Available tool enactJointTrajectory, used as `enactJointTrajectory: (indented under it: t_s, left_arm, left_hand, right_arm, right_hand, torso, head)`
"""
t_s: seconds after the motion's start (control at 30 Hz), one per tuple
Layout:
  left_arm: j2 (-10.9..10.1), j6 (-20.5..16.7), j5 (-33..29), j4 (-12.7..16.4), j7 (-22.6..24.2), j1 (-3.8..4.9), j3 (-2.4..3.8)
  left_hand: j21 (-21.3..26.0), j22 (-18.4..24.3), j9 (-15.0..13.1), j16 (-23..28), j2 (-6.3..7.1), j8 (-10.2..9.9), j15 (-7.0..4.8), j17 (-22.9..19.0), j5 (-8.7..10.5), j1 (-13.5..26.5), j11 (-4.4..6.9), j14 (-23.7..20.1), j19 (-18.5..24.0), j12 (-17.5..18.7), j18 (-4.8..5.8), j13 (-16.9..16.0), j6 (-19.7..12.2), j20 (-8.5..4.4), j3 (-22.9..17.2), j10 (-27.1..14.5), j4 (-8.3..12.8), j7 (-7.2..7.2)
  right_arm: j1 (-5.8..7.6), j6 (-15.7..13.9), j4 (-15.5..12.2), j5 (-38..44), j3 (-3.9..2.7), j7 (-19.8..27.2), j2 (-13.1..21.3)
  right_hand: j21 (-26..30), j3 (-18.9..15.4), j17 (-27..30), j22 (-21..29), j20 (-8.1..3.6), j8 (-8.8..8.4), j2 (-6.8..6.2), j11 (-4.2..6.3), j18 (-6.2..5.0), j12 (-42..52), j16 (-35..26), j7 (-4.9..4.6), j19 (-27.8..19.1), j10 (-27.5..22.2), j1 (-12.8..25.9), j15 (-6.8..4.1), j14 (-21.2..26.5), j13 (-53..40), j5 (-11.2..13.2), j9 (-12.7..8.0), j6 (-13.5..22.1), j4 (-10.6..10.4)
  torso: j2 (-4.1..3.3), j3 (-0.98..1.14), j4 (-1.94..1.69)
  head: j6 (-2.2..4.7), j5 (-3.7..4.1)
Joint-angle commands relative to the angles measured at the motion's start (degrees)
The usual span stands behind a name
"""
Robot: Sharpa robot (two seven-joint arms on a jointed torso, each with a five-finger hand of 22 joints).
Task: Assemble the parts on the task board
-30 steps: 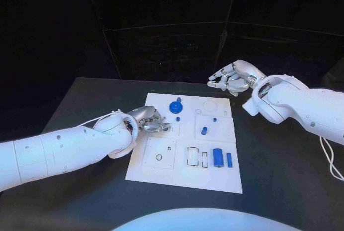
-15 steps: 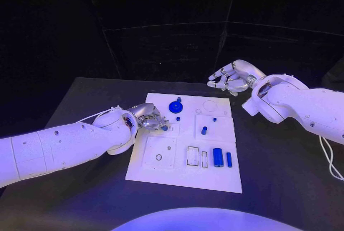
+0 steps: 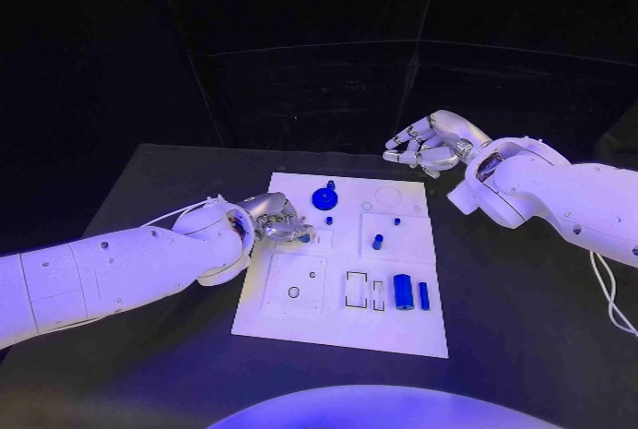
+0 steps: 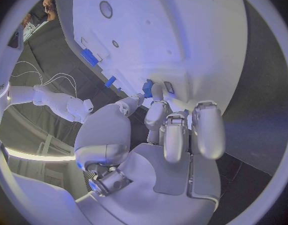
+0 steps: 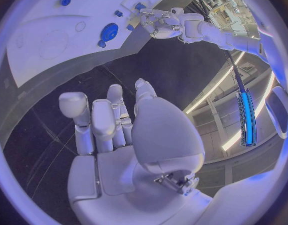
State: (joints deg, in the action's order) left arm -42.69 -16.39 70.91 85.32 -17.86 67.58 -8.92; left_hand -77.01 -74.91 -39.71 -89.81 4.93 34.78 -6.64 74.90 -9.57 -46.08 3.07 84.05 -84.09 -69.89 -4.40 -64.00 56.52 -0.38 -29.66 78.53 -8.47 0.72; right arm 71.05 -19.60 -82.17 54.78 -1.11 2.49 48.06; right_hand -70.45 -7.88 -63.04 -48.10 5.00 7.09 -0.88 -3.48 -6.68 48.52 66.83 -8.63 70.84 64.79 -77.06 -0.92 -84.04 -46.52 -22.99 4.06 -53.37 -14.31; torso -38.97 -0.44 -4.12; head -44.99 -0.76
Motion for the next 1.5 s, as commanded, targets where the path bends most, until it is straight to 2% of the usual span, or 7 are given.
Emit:
enactJointTrajectory:
  t_s: [0.03, 0.47, 1.07, 1.1, 1.27, 1.37, 1.5]
  left_arm:
    - [0.13, 0.76, -0.73, 0.01, -0.08, 0.11, 0.04]
    - [0.41, -0.76, -1.35, 0.42, 0.01, 0.13, 0.05]
    - [0.17, 0.35, -1.41, 0.13, -0.03, 0.31, 0.15]
    - [0.1, 0.32, -1.5, 0.21, -0.02, 0.34, 0.36]
    - [-0.01, 2.27, -5.19, 0.21, 0.23, 0.97, 3.13]
    - [-0.08, 5.8, -9.71, -0.22, 0.36, 2.67, 4.16]
    - [-0.12, 12.82, -12.87, -1.86, 0.28, 5.72, 4.77]
  left_hand:
    - [-0.15, -2.62, 0.1, -0.19, 0.04, 0.07, 0.15, 15.1, -0.25, 0.41, 0.14, 5.95, -2.2, -0.05, 1.14, 0.05, 0.33, 0.12, 0.12, 0.27, -0.25, -0.06]
    - [-0.24, -2.72, 0.14, -0.19, -0.27, 0.07, 0.14, 15.1, -0.31, 0.59, 0.15, 5.95, -2.22, -0.12, 1.16, -0.04, 0.36, 0.11, 0.07, 0.29, -0.53, -0.07]
    - [-0.04, -2.54, 0.15, -0.19, -0.33, 0.07, 0.13, 15.1, -0.32, 0.7, 0.15, 5.95, -2.16, 0.02, 1.11, 0.15, 0.36, 0.1, 0.09, 0.22, -0.65, -0.07]
    - [0.03, -2.47, 0.16, -0.19, -0.34, 0.07, 0.13, 15.1, -0.32, 0.7, 0.15, 5.95, -2.14, 0.06, 1.09, 0.19, 0.36, 0.1, 0.09, 0.19, -0.66, -0.07]
    - [1.52, -1.15, 0.36, -0.19, 1.17, -0.33, 0.35, 15.1, -0.06, 1.64, -0.18, 5.95, -1.62, 1.97, 0.76, 2.5, -0.63, 0.22, 1.95, -1.24, -1.26, 0.35]
    - [4.72, 1.66, 1.66, -0.19, 3.02, -2.69, 1.23, 15.1, 0.12, 2.33, -1.32, 5.95, -0.4, 5.67, 0.13, 6.85, -4.27, 0.78, 6.2, -4.31, -2.17, 1.73]
    - [7.09, 3.59, 4.07, -0.19, 3.3, -5.6, 2.49, 15.1, 1.67, 0.6, -2.82, 5.95, 0.5, 7.67, -0.31, 9.53, -7.49, 1.91, 11.55, -6.44, -3.05, 3.44]
  right_arm:
    - [0.1, 0.15, -0.04, 0.15, -0.03, 0.31, -0.05]
    - [0.1, 0.22, 0.19, 0.15, -0.03, 0.38, -0.3]
    - [0.09, 0.27, 0.25, 0.15, -0.03, 0.32, -0.28]
    - [0.09, 0.26, 0.26, 0.15, -0.03, 0.34, -0.28]
    - [0.09, 0.21, 0.44, 0.15, -0.02, 0.38, -0.35]
    - [0.09, 0.22, 0.6, 0.15, -0.02, 0.41, -0.46]
    - [0.09, 0.23, 0.86, 0.15, -0.02, 0.41, -0.63]
  right_hand:
    - [0.37, -0.16, 0.05, 0.06, 0.0, 0.26, 0.54, 0.08, -1.03, -0.22, -0.34, 0.16, -0.26, -0.39, 0.07, -0.18, -0.64, 0.09, -0.2, -0.03, -0.11, -0.18]
    - [0.37, -0.16, 0.05, 0.06, 0.0, 0.26, 0.54, 0.08, -1.03, -0.22, -0.34, 0.16, -0.26, -0.39, 0.07, -0.18, -0.64, 0.09, -0.2, -0.03, -0.11, -0.18]
    - [0.41, -0.24, -0.05, 0.08, 0.01, 0.3, 0.56, 0.08, -1.03, -0.13, -0.3, 0.17, -0.27, -0.4, 0.03, -0.18, -0.65, 0.05, -0.43, -0.03, -0.13, -0.23]
    - [0.41, -0.24, -0.05, 0.08, 0.01, 0.3, 0.56, 0.08, -1.03, -0.13, -0.3, 0.17, -0.27, -0.4, 0.03, -0.18, -0.65, 0.05, -0.43, -0.03, -0.13, -0.23]
    - [0.41, -0.24, -0.05, 0.08, 0.01, 0.3, 0.56, 0.08, -1.03, -0.13, -0.3, 0.17, -0.27, -0.4, 0.03, -0.18, -0.65, 0.05, -0.43, -0.03, -0.13, -0.23]
    - [0.41, -0.24, -0.05, 0.08, 0.01, 0.3, 0.56, 0.08, -1.03, -0.13, -0.3, 0.17, -0.27, -0.4, 0.03, -0.18, -0.65, 0.05, -0.43, -0.03, -0.13, -0.23]
    - [0.41, -0.24, -0.05, 0.08, 0.01, 0.3, 0.56, 0.08, -1.03, -0.13, -0.3, 0.17, -0.27, -0.4, 0.03, -0.18, -0.65, 0.05, -0.43, -0.03, -0.13, -0.23]
  torso:
    - [-0.02, -0.01, -0.05]
    - [0.01, -0.01, -0.04]
    - [-0.02, -0.07, -0.03]
    - [-0.02, -0.09, -0.03]
    - [-0.04, -0.08, -0.02]
    - [-0.03, -0.08, 0.01]
    - [-0.01, -0.01, 0.0]
  head:
    - [-0.02, 0.0]
    - [0.02, -0.03]
    - [0.06, 0.17]
    - [0.07, 0.19]
    - [0.21, 0.18]
    - [0.32, 0.18]
    - [0.42, 0.07]
